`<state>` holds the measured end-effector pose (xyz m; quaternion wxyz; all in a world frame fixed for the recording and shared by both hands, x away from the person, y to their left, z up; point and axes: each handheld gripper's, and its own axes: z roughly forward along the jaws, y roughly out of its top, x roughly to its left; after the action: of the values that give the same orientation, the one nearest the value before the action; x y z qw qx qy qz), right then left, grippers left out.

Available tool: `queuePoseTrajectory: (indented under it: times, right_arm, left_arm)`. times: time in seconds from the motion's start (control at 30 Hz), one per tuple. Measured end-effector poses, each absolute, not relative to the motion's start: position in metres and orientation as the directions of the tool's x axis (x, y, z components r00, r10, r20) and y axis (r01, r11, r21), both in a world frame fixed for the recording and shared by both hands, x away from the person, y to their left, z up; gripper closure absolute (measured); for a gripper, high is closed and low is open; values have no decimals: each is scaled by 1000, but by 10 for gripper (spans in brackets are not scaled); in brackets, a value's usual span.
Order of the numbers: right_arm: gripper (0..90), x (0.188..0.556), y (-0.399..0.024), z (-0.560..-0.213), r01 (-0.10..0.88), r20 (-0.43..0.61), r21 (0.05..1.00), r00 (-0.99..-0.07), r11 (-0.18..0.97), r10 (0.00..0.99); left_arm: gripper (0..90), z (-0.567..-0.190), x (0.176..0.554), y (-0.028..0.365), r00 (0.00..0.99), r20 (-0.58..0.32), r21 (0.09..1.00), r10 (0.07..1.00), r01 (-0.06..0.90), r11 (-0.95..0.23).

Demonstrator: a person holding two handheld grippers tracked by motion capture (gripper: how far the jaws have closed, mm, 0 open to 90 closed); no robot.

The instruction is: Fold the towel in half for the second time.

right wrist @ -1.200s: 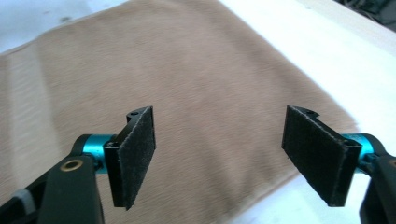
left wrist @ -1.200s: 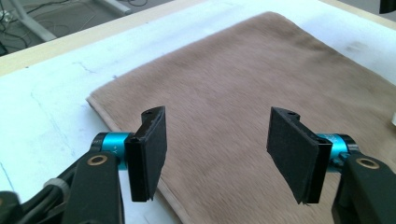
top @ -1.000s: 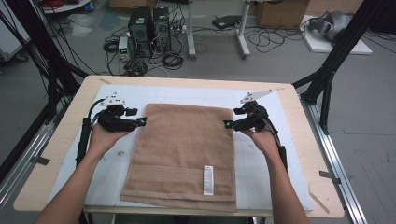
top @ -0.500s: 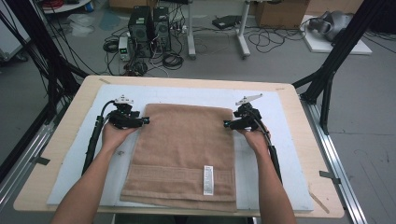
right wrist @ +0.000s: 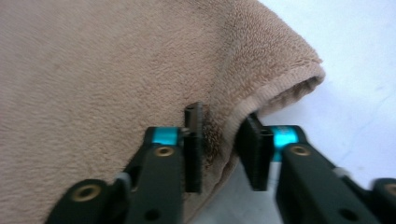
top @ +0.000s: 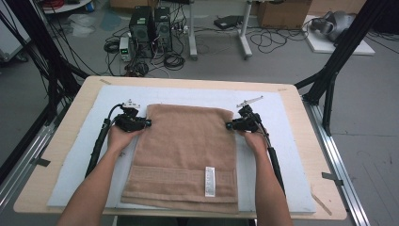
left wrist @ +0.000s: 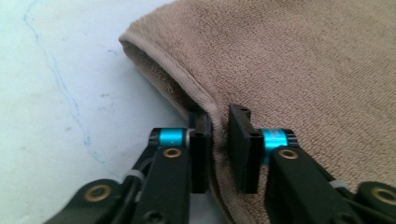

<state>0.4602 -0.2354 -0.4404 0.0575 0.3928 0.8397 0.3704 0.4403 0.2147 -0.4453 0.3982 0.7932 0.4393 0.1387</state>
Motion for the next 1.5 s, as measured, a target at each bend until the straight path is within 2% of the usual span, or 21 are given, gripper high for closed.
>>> queuePoseTrajectory:
  times: [0.07,0.2,0.63,0.87,0.97,1.1,1.3,1.5]
  right_arm:
    - [809,460,-236,-440,625,217,664,-686,410,694]
    - [821,459,-235,-436,617,201,666,-690,419,695]
    - [823,443,-240,-387,519,148,735,-751,437,643]
    - [823,413,-244,-355,453,132,778,-795,435,593]
    - [822,398,-242,-351,438,132,781,-813,446,567]
    - [821,375,-242,-358,448,158,763,-829,466,537]
    - [820,343,-245,-386,475,210,729,-841,493,500]
    - [796,328,-251,-417,523,269,703,-823,482,501]
  left_arm:
    - [804,-446,442,218,559,-178,748,810,611,-258]
    - [826,-445,442,220,555,-195,750,809,616,-242]
    - [833,-409,423,232,604,-174,831,778,513,-213]
    - [832,-391,393,239,650,-120,864,750,441,-244]
    - [832,-393,375,243,663,-130,872,738,431,-234]
    - [832,-401,351,246,692,-125,872,711,418,-253]
    - [832,-419,314,247,733,-124,851,669,425,-308]
    - [823,-436,296,251,741,-159,840,652,448,-305]
